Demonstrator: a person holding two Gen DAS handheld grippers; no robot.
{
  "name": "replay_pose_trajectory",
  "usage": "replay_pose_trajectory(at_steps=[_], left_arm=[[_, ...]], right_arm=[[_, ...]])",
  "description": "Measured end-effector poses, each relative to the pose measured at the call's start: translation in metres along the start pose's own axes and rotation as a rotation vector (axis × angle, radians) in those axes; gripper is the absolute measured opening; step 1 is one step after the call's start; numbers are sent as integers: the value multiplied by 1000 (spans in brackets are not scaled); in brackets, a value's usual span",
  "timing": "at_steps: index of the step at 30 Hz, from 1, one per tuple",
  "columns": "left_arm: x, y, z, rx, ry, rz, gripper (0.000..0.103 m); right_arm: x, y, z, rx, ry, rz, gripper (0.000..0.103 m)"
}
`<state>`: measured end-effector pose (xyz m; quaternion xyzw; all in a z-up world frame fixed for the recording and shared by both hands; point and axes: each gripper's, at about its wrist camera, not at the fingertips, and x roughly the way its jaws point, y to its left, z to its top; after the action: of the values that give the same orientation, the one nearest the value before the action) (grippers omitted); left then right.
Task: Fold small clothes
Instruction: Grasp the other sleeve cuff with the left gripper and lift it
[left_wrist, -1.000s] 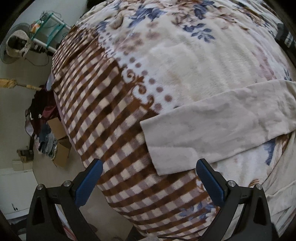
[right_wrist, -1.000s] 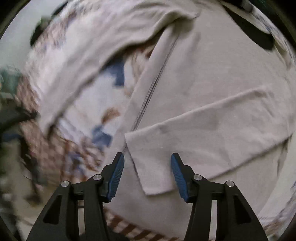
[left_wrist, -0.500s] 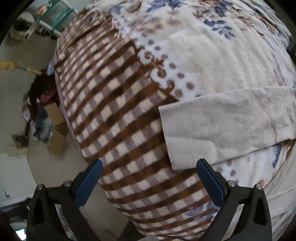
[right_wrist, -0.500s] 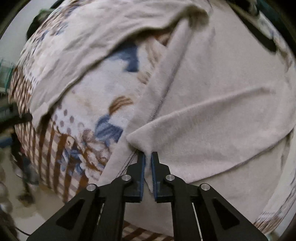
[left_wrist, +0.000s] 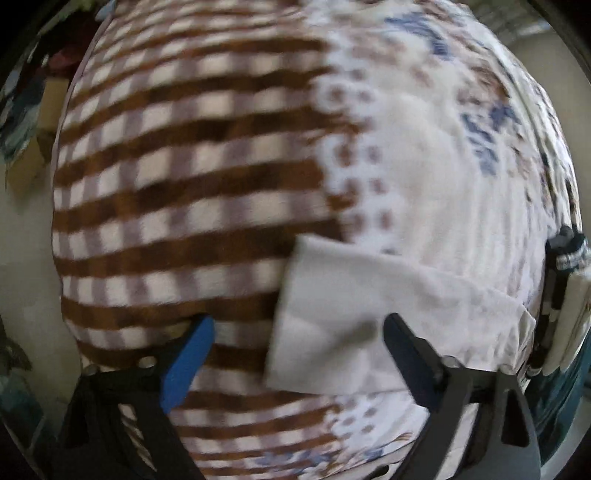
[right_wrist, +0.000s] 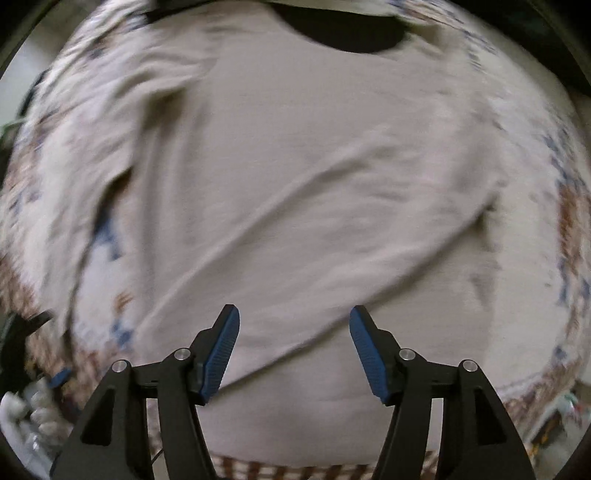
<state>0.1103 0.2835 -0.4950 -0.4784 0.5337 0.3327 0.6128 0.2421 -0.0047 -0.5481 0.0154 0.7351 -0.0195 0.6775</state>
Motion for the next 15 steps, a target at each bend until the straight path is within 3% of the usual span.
replay_pose_trajectory(at_steps=[2, 4, 6, 11, 15], left_arm=[[0, -16, -4, 65, -12, 11, 68], [4, -29, -8, 121, -13, 59, 26], [3, -37, -10, 161, -39, 89, 8], [-42, -63, -19, 302, -212, 53, 5], [-98, -124, -38, 538, -370, -27, 5]], right_arm=[[3, -13, 7, 31, 12, -37, 65], [4, -19, 11, 50, 13, -46, 65], [2, -25, 16, 56, 11, -54, 65], [-6, -31, 21, 54, -2, -29, 65], [-23, -54, 20, 81, -9, 9, 65]])
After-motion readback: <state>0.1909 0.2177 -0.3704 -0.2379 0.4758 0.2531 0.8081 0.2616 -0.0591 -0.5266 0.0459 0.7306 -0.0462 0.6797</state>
